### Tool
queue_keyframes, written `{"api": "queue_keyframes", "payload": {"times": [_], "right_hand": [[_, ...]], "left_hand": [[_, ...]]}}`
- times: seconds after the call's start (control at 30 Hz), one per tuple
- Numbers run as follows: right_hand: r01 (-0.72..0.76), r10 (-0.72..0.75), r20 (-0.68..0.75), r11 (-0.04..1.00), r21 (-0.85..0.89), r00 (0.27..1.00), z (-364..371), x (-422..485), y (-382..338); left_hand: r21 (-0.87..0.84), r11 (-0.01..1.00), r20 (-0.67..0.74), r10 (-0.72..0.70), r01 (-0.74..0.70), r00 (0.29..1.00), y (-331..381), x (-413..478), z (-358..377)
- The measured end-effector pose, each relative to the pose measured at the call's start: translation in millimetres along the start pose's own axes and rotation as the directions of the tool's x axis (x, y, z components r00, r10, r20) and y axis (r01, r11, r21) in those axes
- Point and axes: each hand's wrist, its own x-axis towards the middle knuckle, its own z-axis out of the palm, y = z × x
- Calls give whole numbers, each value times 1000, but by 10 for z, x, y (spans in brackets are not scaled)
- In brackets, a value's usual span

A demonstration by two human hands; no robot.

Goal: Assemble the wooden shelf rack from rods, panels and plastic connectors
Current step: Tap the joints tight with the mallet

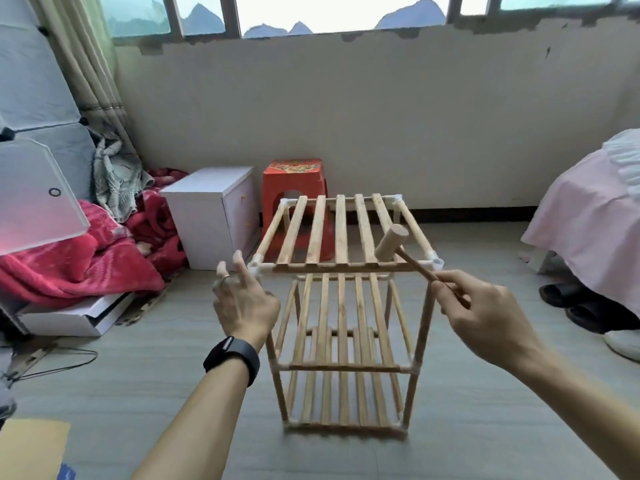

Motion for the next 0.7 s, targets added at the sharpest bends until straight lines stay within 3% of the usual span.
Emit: {"api": "queue_keyframes", "payload": {"times": [0.07,0.1,0.2,0.3,0.43,0.6,0.7], "right_hand": [[-87,86,-57,996,-17,995,-81,-98,157],[-126,124,-74,992,-29,990,-111,-140,215],[-186,180,-84,979,-80,980,-184,-221,303],[-191,177,-114,974,-123,978,-263,-221,356],[-176,173,-35,957,-230,984,-429,-130,408],[-95,118,46,933,-348,992,-657,75,397],[-42,-5,-190,969,-242,982,-729,165,372]], "left_hand": [[60,967,-190,256,-249,948,159,-38,-33],[118,921,-214,388,-371,896,268,-67,-26],[220,778,-36,609,-588,792,703,-168,77],[190,701,214,654,-688,725,1209,-292,280],[122,702,349,631,-702,693,1616,-376,511],[44,735,246,649,-677,720,1535,-442,720],[11,729,230,664,-684,712,1513,-458,756]]}}
